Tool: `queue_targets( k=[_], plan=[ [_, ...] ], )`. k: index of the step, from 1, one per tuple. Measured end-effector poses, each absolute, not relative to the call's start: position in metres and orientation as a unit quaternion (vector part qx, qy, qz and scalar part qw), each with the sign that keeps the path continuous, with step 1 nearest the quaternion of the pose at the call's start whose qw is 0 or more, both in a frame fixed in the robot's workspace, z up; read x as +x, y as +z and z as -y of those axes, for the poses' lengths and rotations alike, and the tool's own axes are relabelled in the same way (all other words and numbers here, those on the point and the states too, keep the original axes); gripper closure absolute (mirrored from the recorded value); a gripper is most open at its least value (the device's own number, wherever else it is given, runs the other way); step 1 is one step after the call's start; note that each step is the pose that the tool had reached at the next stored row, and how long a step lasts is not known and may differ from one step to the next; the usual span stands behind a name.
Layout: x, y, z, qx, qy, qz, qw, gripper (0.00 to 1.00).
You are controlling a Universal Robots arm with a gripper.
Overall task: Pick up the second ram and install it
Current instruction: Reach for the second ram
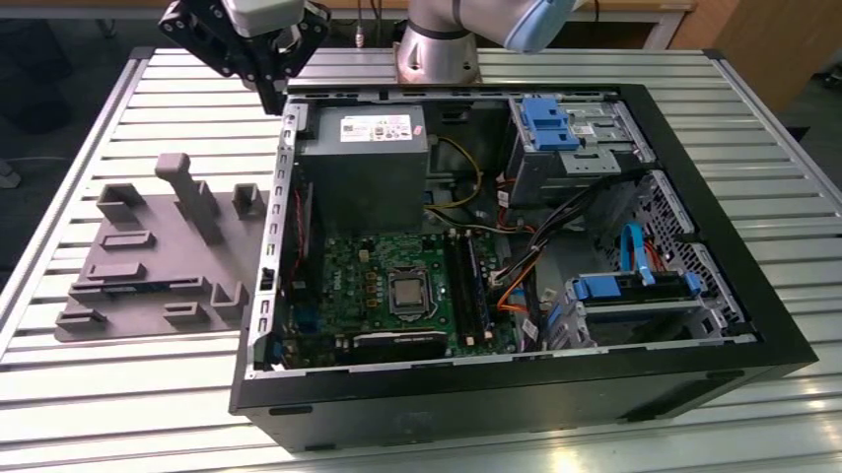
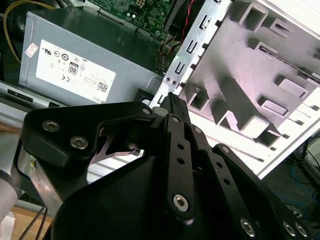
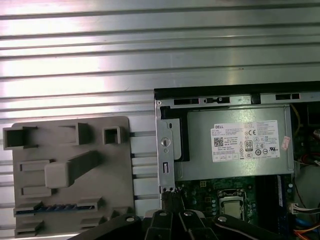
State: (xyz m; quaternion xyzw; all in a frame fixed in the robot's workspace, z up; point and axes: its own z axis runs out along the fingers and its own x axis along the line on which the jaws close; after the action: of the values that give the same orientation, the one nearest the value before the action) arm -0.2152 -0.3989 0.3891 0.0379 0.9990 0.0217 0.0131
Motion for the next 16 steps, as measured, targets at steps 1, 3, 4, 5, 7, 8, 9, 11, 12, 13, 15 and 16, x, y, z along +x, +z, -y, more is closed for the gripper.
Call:
queue_targets(
  k=[1, 3, 4, 5, 7, 8, 9, 11, 12, 13, 15, 16],
  plan=[
    [-0.2158, 0.3891, 0.3989, 0.038, 0.022, -0.999, 0.013, 0.89],
    [-0.2170, 0.3890, 0.3990, 0.038, 0.022, -0.999, 0.013, 0.89],
    [-0.2177, 0.3890, 0.3990, 0.038, 0.022, -0.999, 0.013, 0.89],
    [-0.2184, 0.3889, 0.3989, 0.038, 0.022, -0.999, 0.013, 0.89],
    [-0.2199, 0.3888, 0.3989, 0.038, 0.022, -0.999, 0.013, 0.89],
    [-0.2206, 0.3888, 0.3989, 0.038, 0.022, -0.999, 0.013, 0.89],
    [-0.2214, 0.3887, 0.3989, 0.038, 0.022, -0.999, 0.013, 0.89],
    [-0.2227, 0.3886, 0.3989, 0.038, 0.022, -0.999, 0.013, 0.89],
    [-0.2233, 0.3887, 0.3989, 0.038, 0.022, -0.999, 0.013, 0.89],
    [-0.2239, 0.3886, 0.3989, 0.038, 0.022, -0.999, 0.013, 0.89],
    [-0.2251, 0.3886, 0.3989, 0.038, 0.022, -0.999, 0.013, 0.89],
    [-0.2256, 0.3885, 0.3989, 0.038, 0.022, -0.999, 0.013, 0.89]
  ],
)
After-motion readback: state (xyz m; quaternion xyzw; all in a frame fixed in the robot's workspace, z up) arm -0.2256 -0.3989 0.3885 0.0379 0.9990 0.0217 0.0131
